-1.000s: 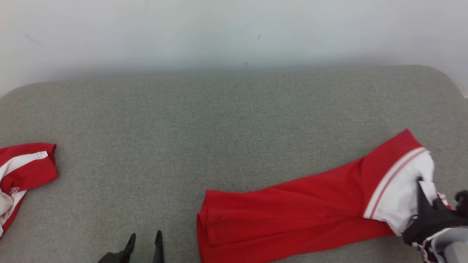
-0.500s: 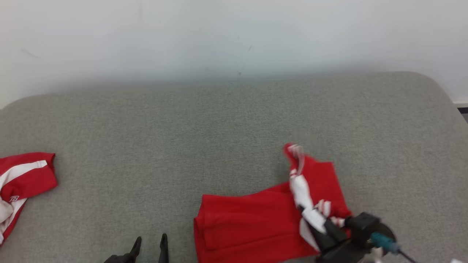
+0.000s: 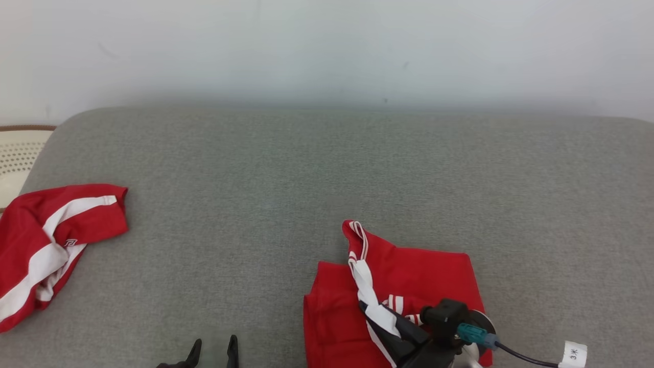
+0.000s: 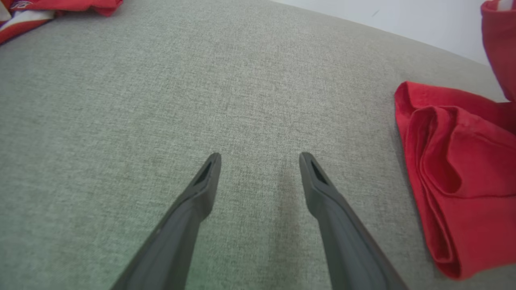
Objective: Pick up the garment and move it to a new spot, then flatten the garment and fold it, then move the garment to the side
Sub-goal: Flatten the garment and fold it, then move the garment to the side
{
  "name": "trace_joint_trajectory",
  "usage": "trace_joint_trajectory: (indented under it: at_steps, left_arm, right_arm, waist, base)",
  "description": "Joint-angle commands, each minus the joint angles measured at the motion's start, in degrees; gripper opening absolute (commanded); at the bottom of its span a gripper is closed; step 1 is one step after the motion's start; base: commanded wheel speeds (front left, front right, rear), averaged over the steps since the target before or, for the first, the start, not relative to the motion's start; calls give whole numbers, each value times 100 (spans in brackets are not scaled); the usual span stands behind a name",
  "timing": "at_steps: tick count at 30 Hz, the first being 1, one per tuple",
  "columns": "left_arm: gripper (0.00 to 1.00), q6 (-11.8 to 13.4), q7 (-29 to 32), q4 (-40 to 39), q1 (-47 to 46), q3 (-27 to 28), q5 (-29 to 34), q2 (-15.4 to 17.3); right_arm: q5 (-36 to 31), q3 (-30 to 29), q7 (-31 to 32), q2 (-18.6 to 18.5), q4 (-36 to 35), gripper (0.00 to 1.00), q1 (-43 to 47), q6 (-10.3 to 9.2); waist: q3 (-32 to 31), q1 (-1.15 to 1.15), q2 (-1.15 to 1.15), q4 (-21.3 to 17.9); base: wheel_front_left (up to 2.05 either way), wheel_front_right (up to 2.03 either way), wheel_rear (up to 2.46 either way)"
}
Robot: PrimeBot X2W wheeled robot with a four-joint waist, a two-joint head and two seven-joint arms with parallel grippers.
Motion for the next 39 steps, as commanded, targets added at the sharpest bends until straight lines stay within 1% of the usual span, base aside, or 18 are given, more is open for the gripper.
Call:
trace_joint_trajectory:
  at_steps: [1, 8, 9, 10, 12, 15, 17, 20, 23, 27, 29, 33, 39]
  left_arm:
    - [100, 4, -6, 12, 63, 7, -23, 6]
    - [100, 30, -5, 20, 84, -48, -74, 6]
    - [100, 32, -5, 17, 78, -60, -82, 6]
    - [100, 40, -5, 8, 70, -67, -89, 6]
    - [100, 64, -5, -7, 49, -57, -89, 7]
    - [100, 76, -5, -17, 23, -19, -61, 5]
    - [100, 84, -5, -22, 24, 6, -35, 6]
    - [100, 87, -5, -33, 19, 11, -7, 6]
    - [100, 115, -5, -51, 3, 4, 16, 8]
    - [100, 105, -5, -73, -28, 13, 65, 7]
    - [100, 99, -5, -92, -51, 4, 93, 6]
    - [100, 83, -5, -109, -84, -18, 124, 6]
    - [100, 120, -5, -65, -109, -82, 271, 7]
  right_arm:
    - [48, 65, -1, 80, 59, 0, -76, -5]
    - [180, 325, -1, 356, 484, 0, -271, -5]
    - [232, 328, -2, 394, 517, 40, -294, -5]
    - [295, 324, -1, 442, 488, 100, -311, -5]
    - [395, 279, -1, 462, 302, 100, -341, -5]
    - [479, 80, -1, 327, -155, 100, -276, -5]
    - [429, -219, -1, 221, -470, 100, -166, -5]
    - [313, -845, -1, 62, -591, 100, 90, -5]
    - [140, -1559, -1, -39, -415, 100, 321, -5]
    - [8, -2065, -1, -133, -7, 100, 583, -5]
    - [55, -2177, -1, -125, 182, 100, 628, -5]
    - [167, -2187, -1, -83, 466, 100, 612, -5]
    - [371, -1981, 0, 24, 1078, 100, 452, -4]
  waist:
    - [39, 0, 0, 180]
    - [75, 0, 0, 320]
    - [83, 0, 0, 324]
    - [94, 0, 0, 325]
    - [107, 0, 0, 307]
    - [110, 0, 0, 236]
    - [105, 0, 0, 171]
    - [88, 0, 0, 77]
    - [79, 0, 0, 4]
    - [98, 0, 0, -34]
    - [133, 0, 0, -33]
    - [186, 0, 0, 4]
    - [227, 0, 0, 175]
  base:
    - [0, 0, 0]
    - [0, 0, 0]
    - [0, 0, 0]
    - [0, 0, 0]
    - [0, 0, 0]
    - [0, 0, 0]
    - [0, 0, 0]
    - [0, 0, 0]
    - [0, 0, 0]
    - [0, 0, 0]
    - [0, 0, 0]
    - [0, 0, 0]
    - [0, 0, 0]
